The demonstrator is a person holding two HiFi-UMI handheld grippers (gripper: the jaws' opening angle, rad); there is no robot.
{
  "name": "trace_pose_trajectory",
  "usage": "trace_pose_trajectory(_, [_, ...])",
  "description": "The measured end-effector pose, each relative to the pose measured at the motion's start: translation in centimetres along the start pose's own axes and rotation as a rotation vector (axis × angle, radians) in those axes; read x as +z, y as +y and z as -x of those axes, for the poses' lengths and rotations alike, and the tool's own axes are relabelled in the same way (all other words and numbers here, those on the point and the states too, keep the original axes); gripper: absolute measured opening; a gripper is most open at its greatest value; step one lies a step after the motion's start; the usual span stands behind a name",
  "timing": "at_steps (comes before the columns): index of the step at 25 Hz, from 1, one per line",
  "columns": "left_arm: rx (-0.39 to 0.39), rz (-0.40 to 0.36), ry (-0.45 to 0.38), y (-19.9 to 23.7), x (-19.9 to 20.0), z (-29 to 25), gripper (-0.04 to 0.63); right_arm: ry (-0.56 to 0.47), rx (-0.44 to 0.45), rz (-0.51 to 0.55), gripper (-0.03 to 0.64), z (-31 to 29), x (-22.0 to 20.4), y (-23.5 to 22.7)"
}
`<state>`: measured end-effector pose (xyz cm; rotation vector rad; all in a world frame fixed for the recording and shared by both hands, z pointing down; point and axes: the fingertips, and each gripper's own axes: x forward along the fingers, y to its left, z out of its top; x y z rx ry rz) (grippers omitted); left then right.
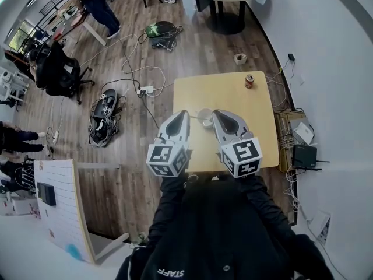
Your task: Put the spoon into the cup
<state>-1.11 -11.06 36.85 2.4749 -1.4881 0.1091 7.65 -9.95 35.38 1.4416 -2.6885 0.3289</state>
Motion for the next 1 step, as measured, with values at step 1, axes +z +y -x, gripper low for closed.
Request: trace_pose_trajectory(1, [0.001,0.000,0.001,-0.02,-0.07,0.00,0.034,0.000,0.001,0.001,0.021,0.03,-0.05,-0.02])
